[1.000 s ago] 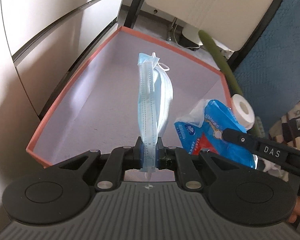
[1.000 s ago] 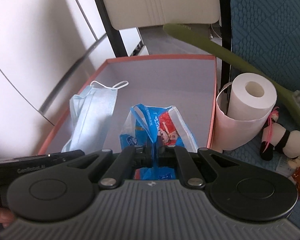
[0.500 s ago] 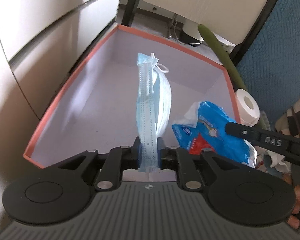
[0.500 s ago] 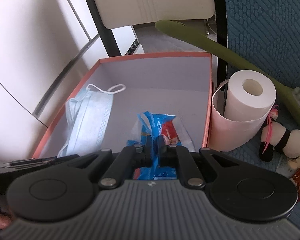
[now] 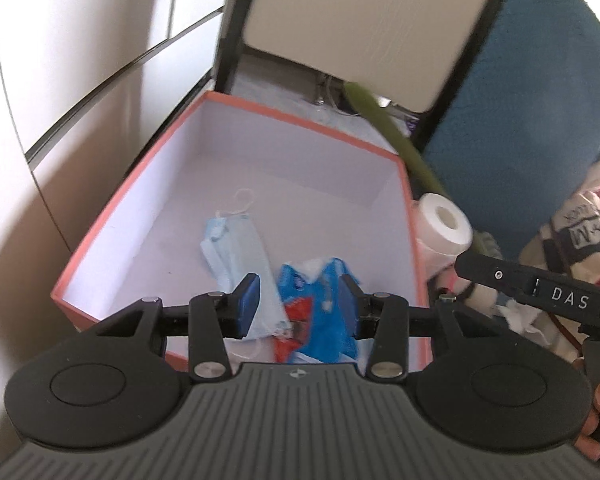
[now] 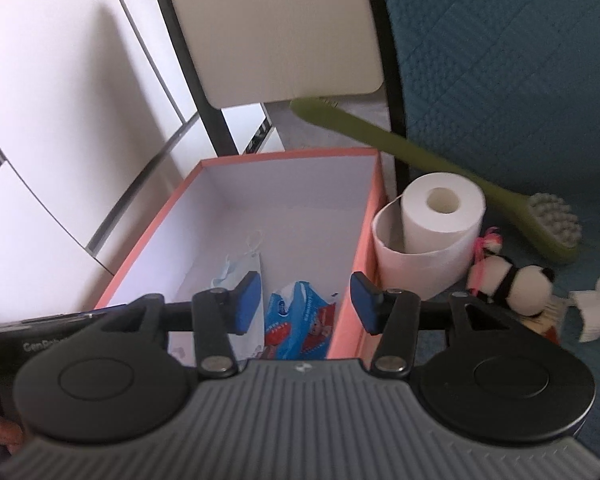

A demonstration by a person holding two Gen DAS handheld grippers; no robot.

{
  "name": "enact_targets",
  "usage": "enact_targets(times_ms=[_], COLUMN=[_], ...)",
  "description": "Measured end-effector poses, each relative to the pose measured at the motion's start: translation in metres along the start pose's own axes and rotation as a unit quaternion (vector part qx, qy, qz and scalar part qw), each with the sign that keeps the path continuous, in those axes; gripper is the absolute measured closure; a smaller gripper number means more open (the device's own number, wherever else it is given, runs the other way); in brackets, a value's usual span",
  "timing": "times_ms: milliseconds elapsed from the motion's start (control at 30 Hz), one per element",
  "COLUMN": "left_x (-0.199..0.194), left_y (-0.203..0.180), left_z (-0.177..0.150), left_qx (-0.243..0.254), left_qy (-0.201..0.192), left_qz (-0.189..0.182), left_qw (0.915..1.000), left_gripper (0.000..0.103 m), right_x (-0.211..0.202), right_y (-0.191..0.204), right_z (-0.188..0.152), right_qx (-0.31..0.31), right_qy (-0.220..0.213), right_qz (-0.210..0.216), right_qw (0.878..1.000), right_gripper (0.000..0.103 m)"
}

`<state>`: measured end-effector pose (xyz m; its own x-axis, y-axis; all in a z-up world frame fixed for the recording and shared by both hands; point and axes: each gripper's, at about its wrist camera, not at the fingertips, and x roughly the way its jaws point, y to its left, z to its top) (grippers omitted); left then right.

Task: Organize soft objects
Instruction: 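Open the left gripper over the box while the right gripper releases the wrapper, then move both grippers back toward the remaining items on the chair seat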

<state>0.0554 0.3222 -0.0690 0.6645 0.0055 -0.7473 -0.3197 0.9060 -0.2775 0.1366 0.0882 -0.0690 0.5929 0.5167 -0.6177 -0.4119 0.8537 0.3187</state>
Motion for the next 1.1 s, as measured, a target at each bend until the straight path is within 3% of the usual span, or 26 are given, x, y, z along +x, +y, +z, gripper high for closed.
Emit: enact_targets(times_ms=[533, 1100], left_x=[-0.058, -0.078], left_y=[-0.092, -0.183], left_z=[-0.044, -0.112], left_qx=[0.061, 0.11], left_qy=[-0.031, -0.007], left_qz=[-0.053, -0.104], left_qw=[0.9962, 0.9884], left_gripper=[0.054, 0.054], right_x=[-0.112, -0.196], right_y=[-0.045, -0.102], right_z=[-0.042, -0.108], right_qx=[0.001, 0.021], right_qy=[-0.054, -0.076], right_qz=[-0.051, -0.11], right_qw=[0.997, 0.991], right_gripper=[0.05, 0.05])
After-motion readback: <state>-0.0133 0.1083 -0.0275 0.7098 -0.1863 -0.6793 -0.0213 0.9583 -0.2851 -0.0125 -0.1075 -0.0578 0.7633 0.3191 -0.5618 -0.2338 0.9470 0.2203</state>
